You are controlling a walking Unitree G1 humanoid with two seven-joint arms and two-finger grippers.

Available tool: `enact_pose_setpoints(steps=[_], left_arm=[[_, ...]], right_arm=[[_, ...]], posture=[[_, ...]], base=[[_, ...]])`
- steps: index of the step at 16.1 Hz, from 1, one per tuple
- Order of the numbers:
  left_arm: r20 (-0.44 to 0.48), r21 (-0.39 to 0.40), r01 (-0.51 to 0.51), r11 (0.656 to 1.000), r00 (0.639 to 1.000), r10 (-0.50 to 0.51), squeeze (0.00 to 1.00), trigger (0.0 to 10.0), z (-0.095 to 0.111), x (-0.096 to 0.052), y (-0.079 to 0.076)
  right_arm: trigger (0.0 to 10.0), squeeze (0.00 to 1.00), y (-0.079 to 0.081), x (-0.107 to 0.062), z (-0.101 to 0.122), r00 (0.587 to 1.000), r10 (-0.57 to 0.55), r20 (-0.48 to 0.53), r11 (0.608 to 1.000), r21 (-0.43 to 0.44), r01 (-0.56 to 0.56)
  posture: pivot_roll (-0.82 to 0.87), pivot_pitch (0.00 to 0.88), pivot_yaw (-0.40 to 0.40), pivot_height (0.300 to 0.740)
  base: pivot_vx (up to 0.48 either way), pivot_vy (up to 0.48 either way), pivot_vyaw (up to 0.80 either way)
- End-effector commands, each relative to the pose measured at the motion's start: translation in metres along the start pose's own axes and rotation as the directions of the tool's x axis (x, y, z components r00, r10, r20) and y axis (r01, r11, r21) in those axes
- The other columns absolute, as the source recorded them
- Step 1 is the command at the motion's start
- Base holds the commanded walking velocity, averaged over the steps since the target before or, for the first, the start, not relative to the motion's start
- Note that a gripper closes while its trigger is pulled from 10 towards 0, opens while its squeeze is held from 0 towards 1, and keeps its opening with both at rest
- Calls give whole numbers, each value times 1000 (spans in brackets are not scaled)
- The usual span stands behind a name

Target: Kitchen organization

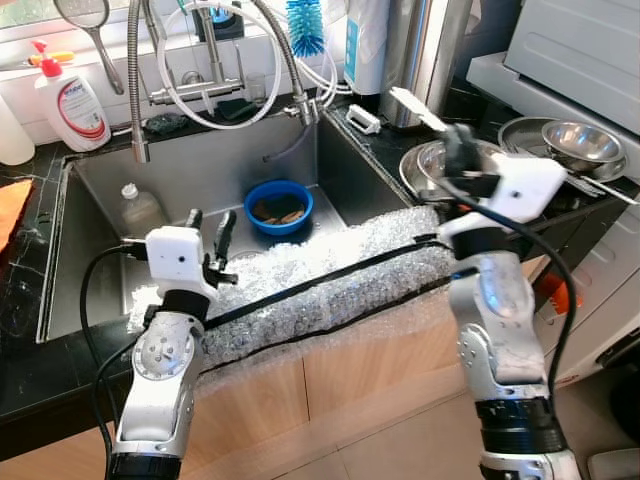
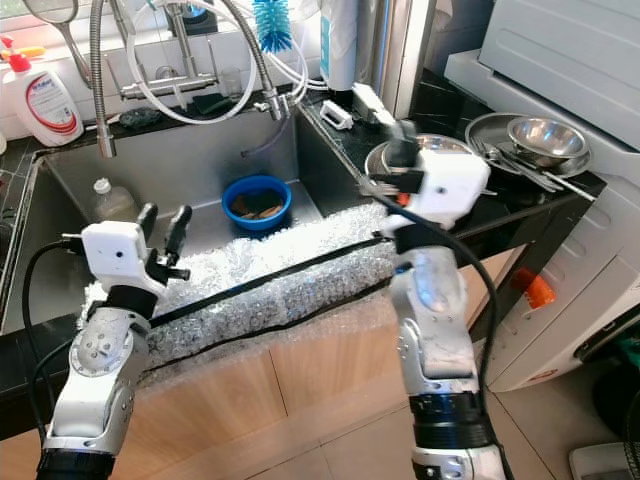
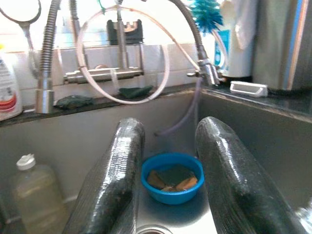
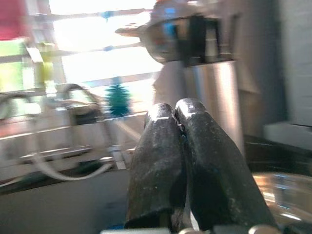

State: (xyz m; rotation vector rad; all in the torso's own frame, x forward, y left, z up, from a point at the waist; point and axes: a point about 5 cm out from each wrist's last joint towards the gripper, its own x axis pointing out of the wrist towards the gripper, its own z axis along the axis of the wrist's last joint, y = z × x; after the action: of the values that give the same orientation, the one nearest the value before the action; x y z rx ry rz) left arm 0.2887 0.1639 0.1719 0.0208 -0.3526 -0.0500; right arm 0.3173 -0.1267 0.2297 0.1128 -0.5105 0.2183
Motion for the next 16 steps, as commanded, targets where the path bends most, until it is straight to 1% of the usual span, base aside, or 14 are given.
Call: enact_pose_setpoints(steps=[1,2,3,4,6,7,8,9,10,11,12,13,15,16], left_arm=[[-3,-39,-40,998,999,40,0,10000,4,5,5],[3,-61,-47,997,999,47,0,10000,7,8,7],[20,-77,-50,996,998,52,0,10000,14,11,8],[38,-95,-47,994,998,50,0,10000,21,15,9],[49,-193,-28,981,998,38,0,10000,34,24,15],[42,-237,-18,971,999,29,0,10000,35,26,17],[14,-388,61,920,998,-61,0,10000,35,27,20],[3,-463,104,880,993,-116,0,10000,33,25,20],[-1,-541,152,827,983,-181,0,10000,30,21,21],[-4,-599,162,784,979,-206,0,10000,29,17,23],[9,-699,162,696,976,-218,0,10000,31,15,24],[28,-766,172,619,971,-236,0,10000,32,11,26],[15,-819,160,551,966,-258,0,10000,27,5,35],[13,-825,159,542,965,-263,0,10000,27,3,37]], right_arm=[[10000,0,15,3,7,994,107,21,987,121,-109],[10000,0,19,2,6,989,144,20,973,177,-145],[10000,0,20,-3,4,986,164,18,952,260,-163],[10000,0,21,-7,2,982,186,16,934,308,-181],[10000,0,18,-16,0,979,203,15,874,448,-188],[10000,0,16,-17,0,980,199,15,870,457,-184],[10000,0,9,-25,-2,981,196,12,842,510,-175],[10000,0,6,-30,-2,980,198,15,819,547,-174],[10000,0,2,-35,-1,981,194,29,779,603,-171],[10000,0,-1,-40,1,980,194,44,744,644,-176],[10000,0,-5,-48,6,977,202,73,689,698,-195],[10000,0,-7,-56,9,972,215,98,636,741,-216],[10000,0,-9,-72,10,964,243,111,552,801,-232],[10000,0,-9,-78,9,961,253,109,531,815,-232]], posture=[[-102,17,33,740],[-100,16,34,740],[-97,15,31,740],[-94,15,30,740],[-96,12,32,740],[-96,12,32,740],[-92,6,33,740],[-88,0,34,740],[-90,0,36,740],[-92,0,37,740],[-90,0,38,740],[-88,0,37,740],[-89,0,37,740],[-87,0,36,740]], base=[[0,0,0],[0,0,0],[0,0,0],[0,0,0],[0,0,0],[0,0,0],[0,0,0],[0,0,0],[0,0,0],[0,0,0],[0,0,0],[0,0,0],[0,0,0],[0,0,0]])
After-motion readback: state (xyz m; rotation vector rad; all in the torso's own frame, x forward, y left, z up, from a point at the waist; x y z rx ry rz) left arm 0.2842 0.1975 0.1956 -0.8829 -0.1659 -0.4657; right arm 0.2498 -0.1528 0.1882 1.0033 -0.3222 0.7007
